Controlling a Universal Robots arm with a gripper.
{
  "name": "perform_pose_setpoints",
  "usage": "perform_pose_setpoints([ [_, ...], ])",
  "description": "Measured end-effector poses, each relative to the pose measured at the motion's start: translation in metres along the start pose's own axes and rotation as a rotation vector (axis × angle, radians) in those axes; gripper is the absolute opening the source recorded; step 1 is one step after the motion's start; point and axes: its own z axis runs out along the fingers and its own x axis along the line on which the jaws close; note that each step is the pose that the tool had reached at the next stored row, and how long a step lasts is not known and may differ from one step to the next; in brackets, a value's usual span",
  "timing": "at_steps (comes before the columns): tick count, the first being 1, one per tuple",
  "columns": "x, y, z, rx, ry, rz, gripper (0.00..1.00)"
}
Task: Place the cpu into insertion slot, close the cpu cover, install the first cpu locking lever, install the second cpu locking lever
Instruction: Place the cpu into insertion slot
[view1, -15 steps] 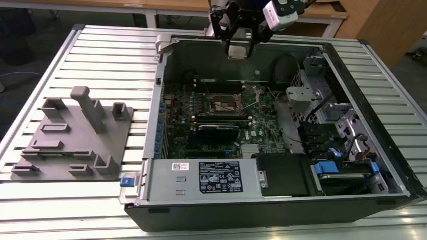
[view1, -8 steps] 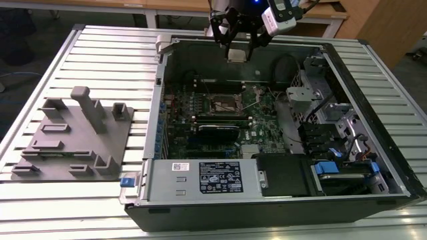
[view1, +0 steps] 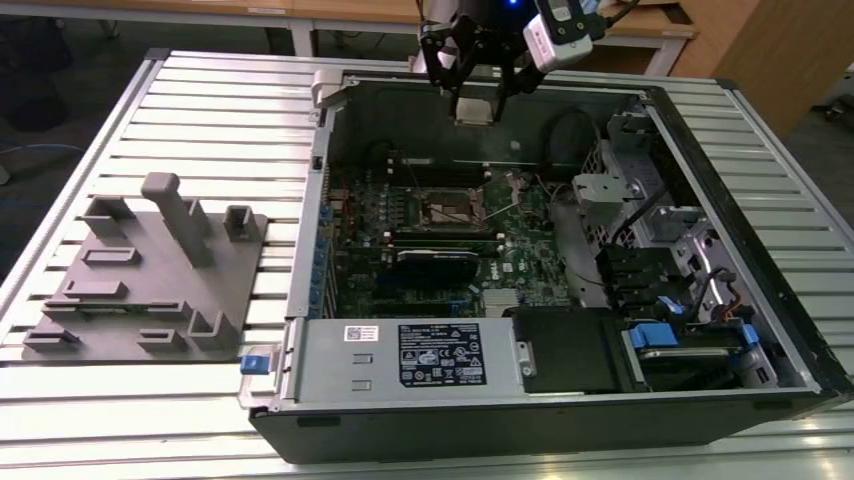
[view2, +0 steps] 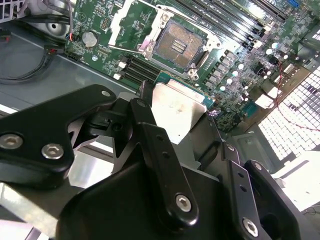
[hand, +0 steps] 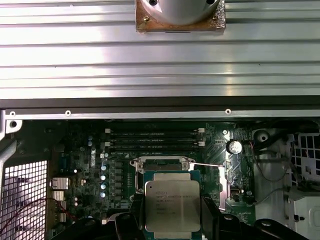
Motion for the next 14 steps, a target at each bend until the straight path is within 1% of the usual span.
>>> perform_pose_setpoints([
  [6, 0.0, 0.0, 0.0004, -0.0001, -0.0001, 0.0, 0.54],
  [14, -0.0003, -0.0013, 0.0142, 0.0, -0.0002, 0.0, 0.54],
])
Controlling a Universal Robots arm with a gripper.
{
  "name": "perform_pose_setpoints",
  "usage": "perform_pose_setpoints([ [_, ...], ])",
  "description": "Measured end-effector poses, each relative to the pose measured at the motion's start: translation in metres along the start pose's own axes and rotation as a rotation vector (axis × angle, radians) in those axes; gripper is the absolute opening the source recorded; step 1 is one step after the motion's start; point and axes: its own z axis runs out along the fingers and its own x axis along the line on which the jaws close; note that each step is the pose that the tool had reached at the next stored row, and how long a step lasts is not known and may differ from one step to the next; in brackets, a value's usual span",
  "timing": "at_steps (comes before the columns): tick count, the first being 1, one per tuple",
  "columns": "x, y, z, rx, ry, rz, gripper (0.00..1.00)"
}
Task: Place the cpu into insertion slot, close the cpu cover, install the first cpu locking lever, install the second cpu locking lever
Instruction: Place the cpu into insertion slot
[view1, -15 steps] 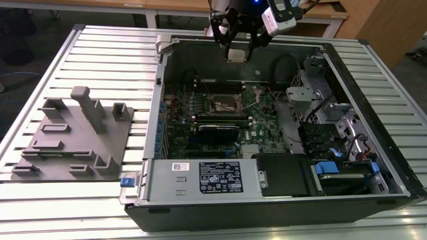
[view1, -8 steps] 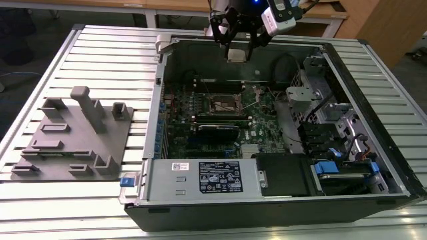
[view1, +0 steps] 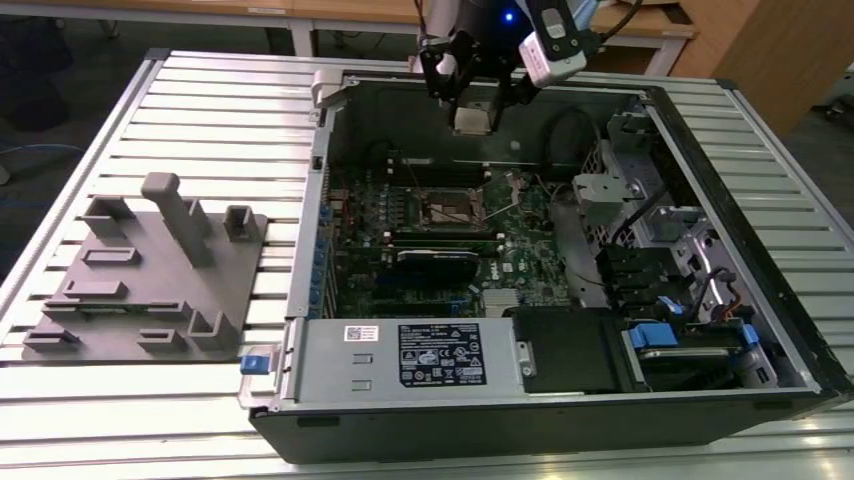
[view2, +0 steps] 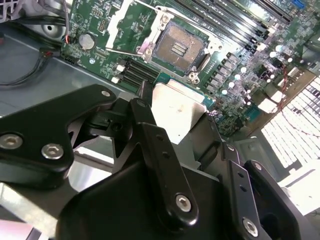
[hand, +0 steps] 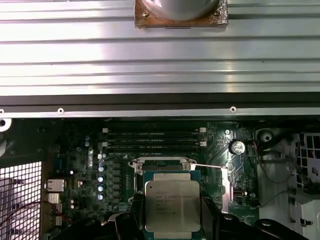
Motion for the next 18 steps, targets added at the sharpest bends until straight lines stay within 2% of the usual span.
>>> perform_pose_setpoints([
  [3, -0.0001, -0.0004, 0.0042, -0.0001, 0.0, 0.0, 0.54],
  [10, -0.0001, -0.0005, 0.0057, -0.0005, -0.0002, 0.0, 0.54],
  [18, -0.0004, -0.0017, 0.0188, -0.0001, 0.0, 0.0, 0.54],
])
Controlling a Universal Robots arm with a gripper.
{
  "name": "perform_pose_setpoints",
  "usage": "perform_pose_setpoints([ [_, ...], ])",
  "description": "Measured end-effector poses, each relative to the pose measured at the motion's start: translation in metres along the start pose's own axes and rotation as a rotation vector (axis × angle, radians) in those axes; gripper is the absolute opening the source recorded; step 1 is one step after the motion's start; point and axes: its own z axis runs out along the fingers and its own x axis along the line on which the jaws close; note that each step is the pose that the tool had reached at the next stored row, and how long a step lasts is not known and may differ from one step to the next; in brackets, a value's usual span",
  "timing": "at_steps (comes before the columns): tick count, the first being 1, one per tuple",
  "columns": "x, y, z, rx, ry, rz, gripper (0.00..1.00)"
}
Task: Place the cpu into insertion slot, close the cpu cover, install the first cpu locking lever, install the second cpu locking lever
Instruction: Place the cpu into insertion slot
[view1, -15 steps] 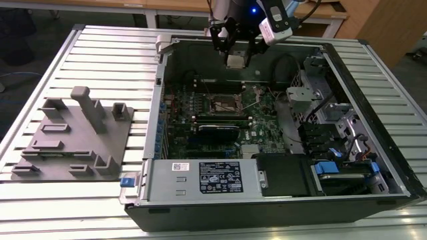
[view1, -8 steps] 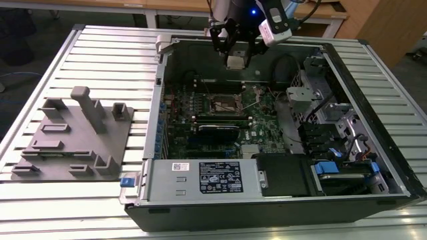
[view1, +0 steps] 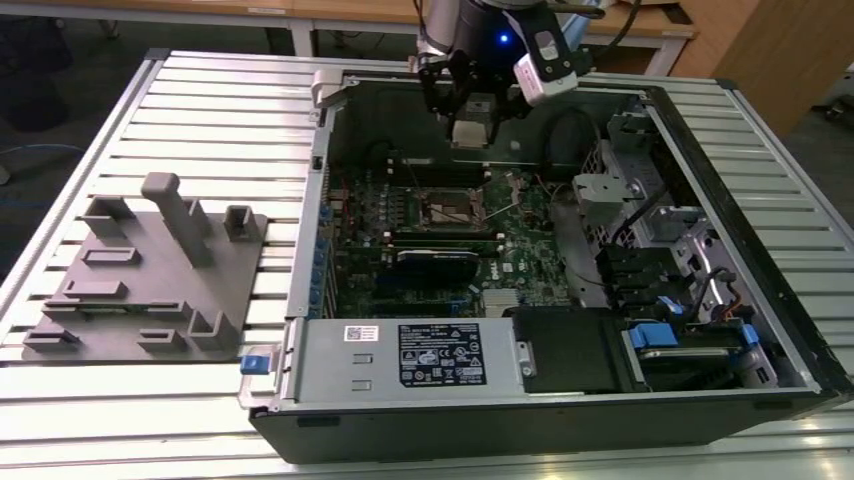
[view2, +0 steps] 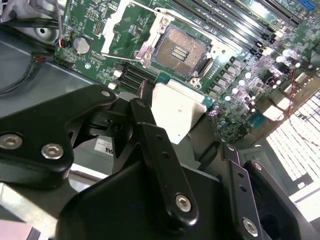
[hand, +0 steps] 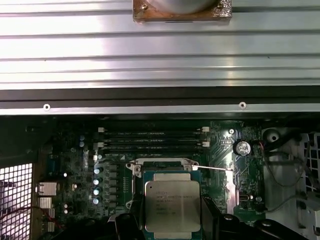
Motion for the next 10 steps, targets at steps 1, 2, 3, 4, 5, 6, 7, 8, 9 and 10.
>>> perform_pose_setpoints([
  [1, 0.0, -0.0001, 0.0014, 0.0, -0.0001, 0.0, 0.54],
  [2, 0.0, -0.0003, 0.0028, 0.0, 0.0, 0.0, 0.54],
  [3, -0.0001, -0.0004, 0.0044, -0.0001, 0.0, 0.0, 0.54],
  [4, -0.0001, -0.0006, 0.0058, 0.0, 0.0, 0.0, 0.54],
  [5, -0.0001, -0.0007, 0.007, 0.0, 0.0, 0.0, 0.54],
  [6, -0.0001, -0.0008, 0.008, 0.0, 0.0, 0.0, 0.54],
  [7, -0.0002, -0.0009, 0.0091, 0.0, 0.0, 0.0, 0.54],
  [8, -0.0002, -0.001, 0.0105, 0.0, 0.0, 0.0, 0.54],
  [9, -0.0002, -0.0012, 0.012, -0.0001, 0.0, 0.0, 0.54],
  [10, -0.0003, -0.0013, 0.014, -0.0003, 0.0, 0.0, 0.54],
])
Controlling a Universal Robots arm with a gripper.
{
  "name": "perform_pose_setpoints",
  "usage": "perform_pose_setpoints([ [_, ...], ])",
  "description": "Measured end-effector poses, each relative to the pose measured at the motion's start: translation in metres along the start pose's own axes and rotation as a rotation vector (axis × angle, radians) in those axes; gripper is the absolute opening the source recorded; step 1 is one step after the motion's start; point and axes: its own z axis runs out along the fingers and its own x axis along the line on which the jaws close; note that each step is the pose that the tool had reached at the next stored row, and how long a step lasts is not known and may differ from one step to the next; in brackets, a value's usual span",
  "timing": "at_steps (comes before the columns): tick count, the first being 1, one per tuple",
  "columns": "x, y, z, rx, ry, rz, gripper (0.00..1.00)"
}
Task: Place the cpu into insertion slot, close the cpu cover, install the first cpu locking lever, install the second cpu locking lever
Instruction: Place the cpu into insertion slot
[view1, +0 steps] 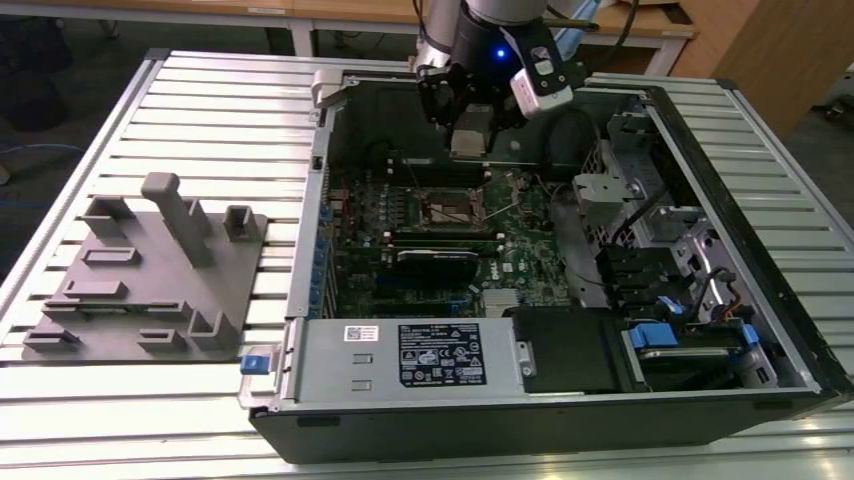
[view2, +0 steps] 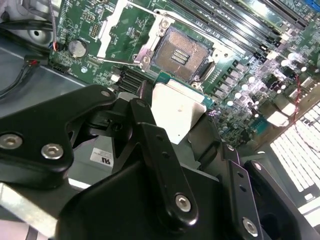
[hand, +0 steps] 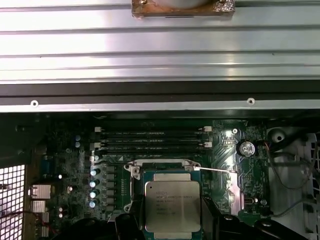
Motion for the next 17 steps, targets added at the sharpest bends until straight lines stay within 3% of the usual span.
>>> perform_pose_setpoints([
  [13, -0.0003, -0.0021, 0.0202, -0.0005, 0.0, 0.0, 0.54],
  [17, -0.0003, -0.0022, 0.0207, 0.0, 0.0002, 0.0, 0.54],
])
